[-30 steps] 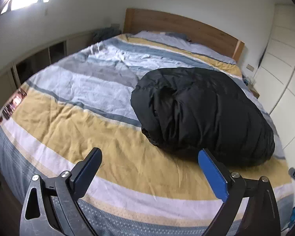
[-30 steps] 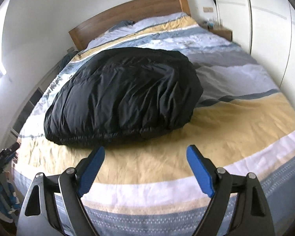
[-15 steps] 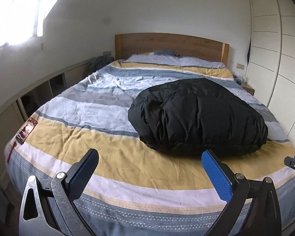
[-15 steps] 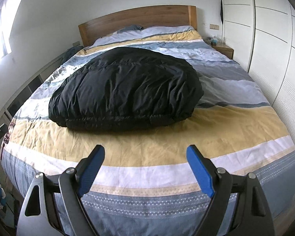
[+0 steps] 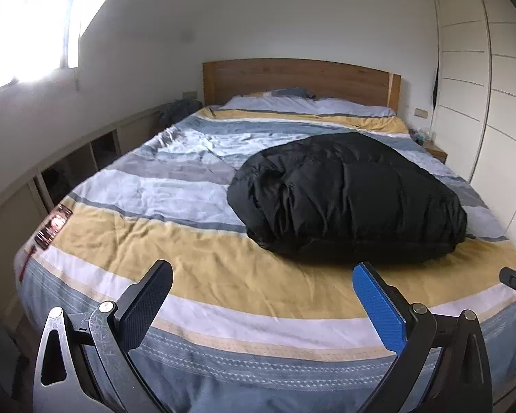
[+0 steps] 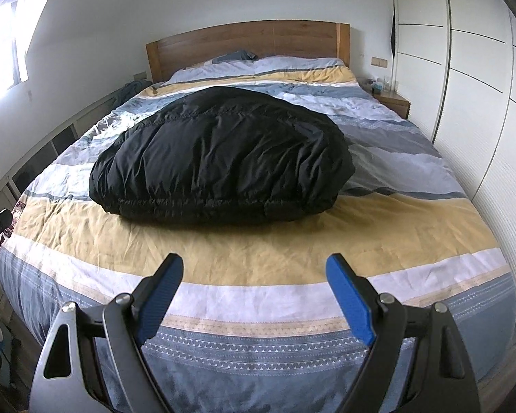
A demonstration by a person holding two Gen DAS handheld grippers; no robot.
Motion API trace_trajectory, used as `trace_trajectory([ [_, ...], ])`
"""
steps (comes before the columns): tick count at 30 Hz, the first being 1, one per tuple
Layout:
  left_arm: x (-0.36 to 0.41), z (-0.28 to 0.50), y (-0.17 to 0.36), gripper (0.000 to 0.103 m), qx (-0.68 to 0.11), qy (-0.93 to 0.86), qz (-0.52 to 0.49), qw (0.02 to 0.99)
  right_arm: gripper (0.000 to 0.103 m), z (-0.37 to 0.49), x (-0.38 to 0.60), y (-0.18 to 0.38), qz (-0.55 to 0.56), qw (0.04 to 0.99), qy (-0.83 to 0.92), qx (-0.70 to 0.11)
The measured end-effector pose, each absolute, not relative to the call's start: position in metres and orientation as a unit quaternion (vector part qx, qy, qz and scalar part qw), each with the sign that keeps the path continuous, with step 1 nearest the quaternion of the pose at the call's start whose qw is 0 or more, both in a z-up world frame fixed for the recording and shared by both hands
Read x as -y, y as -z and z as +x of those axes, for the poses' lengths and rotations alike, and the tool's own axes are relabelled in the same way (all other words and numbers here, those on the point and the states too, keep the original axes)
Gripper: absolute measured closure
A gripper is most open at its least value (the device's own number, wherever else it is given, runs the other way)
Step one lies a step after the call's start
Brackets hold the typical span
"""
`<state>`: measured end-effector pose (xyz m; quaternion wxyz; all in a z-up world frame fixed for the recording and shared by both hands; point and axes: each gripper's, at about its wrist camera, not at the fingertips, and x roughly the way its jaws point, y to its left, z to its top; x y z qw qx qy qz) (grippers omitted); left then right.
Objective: Fold large clothes
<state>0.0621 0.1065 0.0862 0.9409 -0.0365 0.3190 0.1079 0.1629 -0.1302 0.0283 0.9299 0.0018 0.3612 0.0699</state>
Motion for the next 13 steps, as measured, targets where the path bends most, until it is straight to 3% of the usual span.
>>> trace_trajectory([
  [13, -0.090, 0.054, -0.083, 0.000, -0.321, -0.091, -0.025, 0.942, 0.018, 0.149, 0.153, -0.023, 0.007, 0.932, -0.049, -0.358],
])
